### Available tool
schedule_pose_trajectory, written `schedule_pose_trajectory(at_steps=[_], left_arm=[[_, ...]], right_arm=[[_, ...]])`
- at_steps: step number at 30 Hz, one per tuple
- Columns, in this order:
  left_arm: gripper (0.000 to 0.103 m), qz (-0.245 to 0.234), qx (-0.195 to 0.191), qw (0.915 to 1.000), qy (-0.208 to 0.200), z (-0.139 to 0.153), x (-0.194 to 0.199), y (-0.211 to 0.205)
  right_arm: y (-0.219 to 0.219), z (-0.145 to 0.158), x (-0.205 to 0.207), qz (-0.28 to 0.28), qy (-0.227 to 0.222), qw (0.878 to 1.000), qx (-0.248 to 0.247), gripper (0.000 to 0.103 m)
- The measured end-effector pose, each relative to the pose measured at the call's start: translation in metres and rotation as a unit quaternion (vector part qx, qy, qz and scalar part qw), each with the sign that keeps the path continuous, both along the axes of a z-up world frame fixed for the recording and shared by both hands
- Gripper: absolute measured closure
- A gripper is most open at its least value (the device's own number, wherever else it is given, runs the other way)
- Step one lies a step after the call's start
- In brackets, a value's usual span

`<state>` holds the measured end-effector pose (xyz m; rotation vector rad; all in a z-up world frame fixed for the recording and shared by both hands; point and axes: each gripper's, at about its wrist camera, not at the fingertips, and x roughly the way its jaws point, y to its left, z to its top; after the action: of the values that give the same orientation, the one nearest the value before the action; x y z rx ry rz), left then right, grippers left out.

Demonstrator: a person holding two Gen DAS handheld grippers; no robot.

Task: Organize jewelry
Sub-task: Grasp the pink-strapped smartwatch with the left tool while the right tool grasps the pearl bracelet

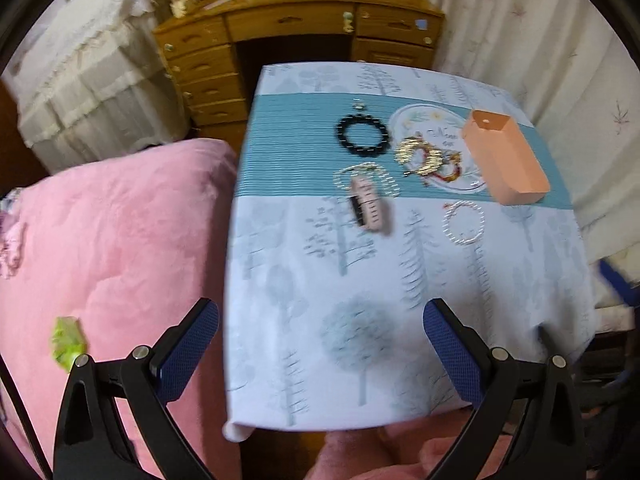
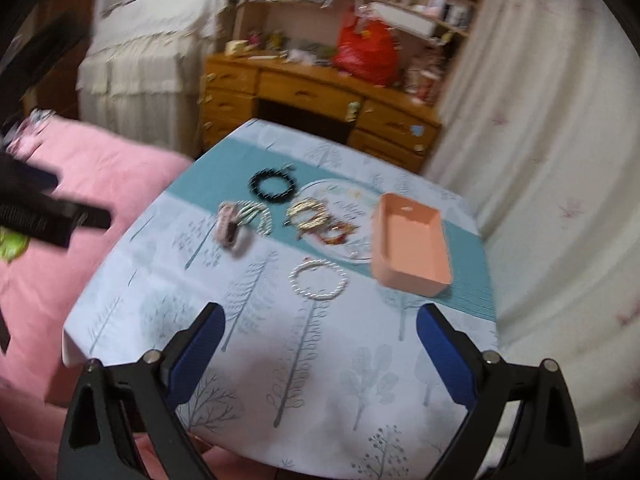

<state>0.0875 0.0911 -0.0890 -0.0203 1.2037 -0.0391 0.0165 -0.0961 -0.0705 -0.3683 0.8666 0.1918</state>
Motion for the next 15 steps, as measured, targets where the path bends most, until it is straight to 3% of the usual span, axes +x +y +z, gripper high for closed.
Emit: schedule_pose_trajectory(at_steps=[3, 5, 7, 9, 11, 15], left_arm=[[0.005, -0.003, -0.049, 0.9987, 0.012, -0.007, 0.026, -0.012], [0.011, -0.003, -0.058, 0.9982, 0.017, -0.013, 0.042, -0.021], [0.016, -0.003, -0.051, 0.9984, 0.025, -0.025, 0.062, -0.032], [0.023, 0.004, -0.041, 0.9982, 0.044, -0.042, 0.083, -0.042], [0.03, 0.009, -0.035, 0.9969, 0.07, -0.061, 0.102, -0.051], [0.044, 0.022, -0.015, 0.9937, 0.109, -0.095, 0.132, -0.061]], right_arm=[[0.007, -0.021, 0.012, 0.032, 0.001, 0.999, -0.008, 0.014], [0.009, -0.036, 0.022, 0.042, -0.019, 0.999, -0.013, 0.016], [0.01, -0.056, 0.035, 0.057, -0.02, 0.998, -0.013, 0.022], [0.012, -0.078, 0.05, 0.072, -0.006, 0.997, -0.019, 0.042], [0.014, -0.098, 0.065, 0.082, 0.016, 0.996, -0.028, 0.051], [0.015, -0.133, 0.09, 0.101, 0.05, 0.993, -0.04, 0.06]])
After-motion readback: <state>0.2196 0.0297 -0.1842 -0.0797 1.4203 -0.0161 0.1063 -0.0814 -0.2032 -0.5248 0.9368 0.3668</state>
